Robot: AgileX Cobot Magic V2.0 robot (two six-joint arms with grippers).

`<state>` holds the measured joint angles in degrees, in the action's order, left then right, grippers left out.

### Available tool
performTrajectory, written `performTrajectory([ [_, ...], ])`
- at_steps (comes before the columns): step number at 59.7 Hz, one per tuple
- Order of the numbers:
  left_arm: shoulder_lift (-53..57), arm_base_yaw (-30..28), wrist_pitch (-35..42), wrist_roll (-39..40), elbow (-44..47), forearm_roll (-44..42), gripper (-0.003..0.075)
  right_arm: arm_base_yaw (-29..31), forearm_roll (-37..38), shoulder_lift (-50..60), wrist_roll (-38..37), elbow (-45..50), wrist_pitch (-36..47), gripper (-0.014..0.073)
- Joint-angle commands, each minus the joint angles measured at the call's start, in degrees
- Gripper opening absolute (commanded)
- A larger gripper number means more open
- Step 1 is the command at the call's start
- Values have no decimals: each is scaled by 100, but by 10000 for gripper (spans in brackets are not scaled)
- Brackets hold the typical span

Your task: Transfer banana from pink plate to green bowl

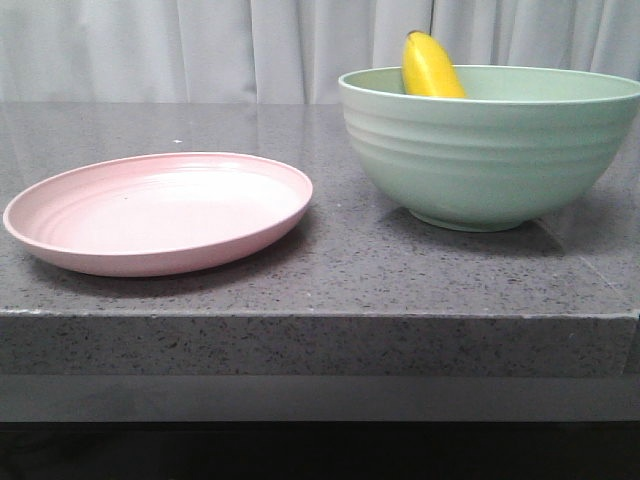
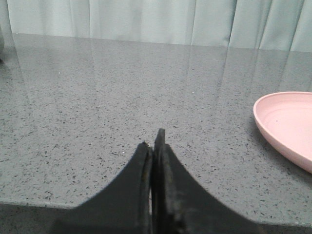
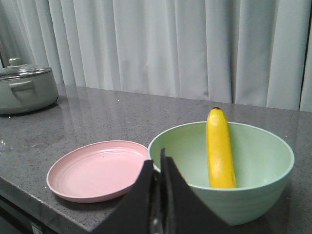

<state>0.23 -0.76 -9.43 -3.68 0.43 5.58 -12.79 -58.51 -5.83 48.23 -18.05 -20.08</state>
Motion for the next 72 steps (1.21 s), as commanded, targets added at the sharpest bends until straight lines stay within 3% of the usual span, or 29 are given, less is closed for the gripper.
performTrajectory([
  [1, 110, -9, 532, 55, 21, 34, -20, -4, -157, -64, 17, -144, 232, -106],
  [25, 110, -9, 532, 55, 21, 34, -20, -4, -145, -64, 17, -140, 391, -106],
  [33, 110, -9, 532, 55, 21, 34, -20, -4, 497, -64, -131, -109, 749, -106],
  [38, 110, -9, 532, 55, 21, 34, -20, -4, 1476, -64, -850, -57, 823, -106],
  [47, 110, -9, 532, 55, 21, 34, -20, -4, 3619, -64, -3223, 92, 1168, -106],
  [52, 110, -9, 532, 55, 21, 34, -20, 14, 4533, -64, -4159, 309, 1712, -106],
  [61, 110, -9, 532, 55, 21, 34, -20, 320, 4882, -57, -4489, 933, 2466, -106],
  [72, 110, -9, 532, 55, 21, 34, -20, 813, 4882, 447, -4578, 1627, 2329, -106],
])
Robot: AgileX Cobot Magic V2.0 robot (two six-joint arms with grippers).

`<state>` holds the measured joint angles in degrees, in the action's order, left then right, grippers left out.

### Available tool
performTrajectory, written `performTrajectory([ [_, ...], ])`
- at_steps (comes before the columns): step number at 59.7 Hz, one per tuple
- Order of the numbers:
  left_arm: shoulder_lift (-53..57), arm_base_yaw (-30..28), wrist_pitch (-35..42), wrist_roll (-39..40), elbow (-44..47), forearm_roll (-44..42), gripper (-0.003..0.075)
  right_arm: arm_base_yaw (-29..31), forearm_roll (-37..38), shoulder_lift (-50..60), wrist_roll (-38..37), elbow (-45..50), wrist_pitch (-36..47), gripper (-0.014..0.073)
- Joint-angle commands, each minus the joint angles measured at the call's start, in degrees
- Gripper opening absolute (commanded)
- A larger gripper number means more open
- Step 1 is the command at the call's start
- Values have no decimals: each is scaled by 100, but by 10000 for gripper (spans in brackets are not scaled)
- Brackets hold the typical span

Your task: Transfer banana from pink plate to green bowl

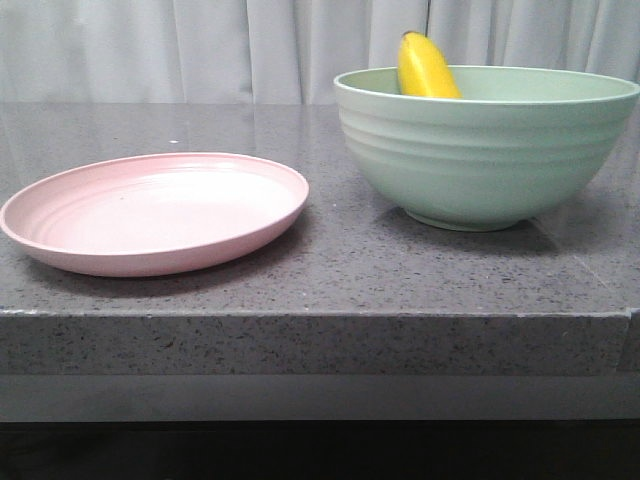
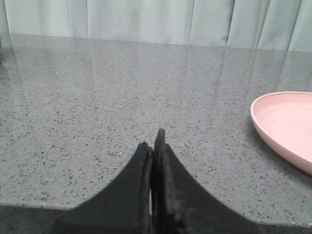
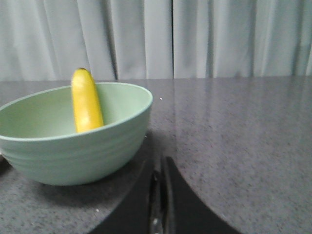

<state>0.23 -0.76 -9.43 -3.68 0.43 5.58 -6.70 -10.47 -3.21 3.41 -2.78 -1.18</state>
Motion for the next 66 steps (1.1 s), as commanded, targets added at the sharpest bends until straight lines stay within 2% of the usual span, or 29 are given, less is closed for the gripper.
performTrajectory([
  [1, 110, -9, 532, 55, 21, 34, -20, 252, 79, 280, -116, 188, 432, -106],
  [13, 110, -9, 510, 55, 21, 34, -20, 468, 80, 522, -557, 444, 118, -106],
  [66, 110, -9, 507, 55, 21, 34, -20, 467, 105, 516, -538, 438, 47, -106],
])
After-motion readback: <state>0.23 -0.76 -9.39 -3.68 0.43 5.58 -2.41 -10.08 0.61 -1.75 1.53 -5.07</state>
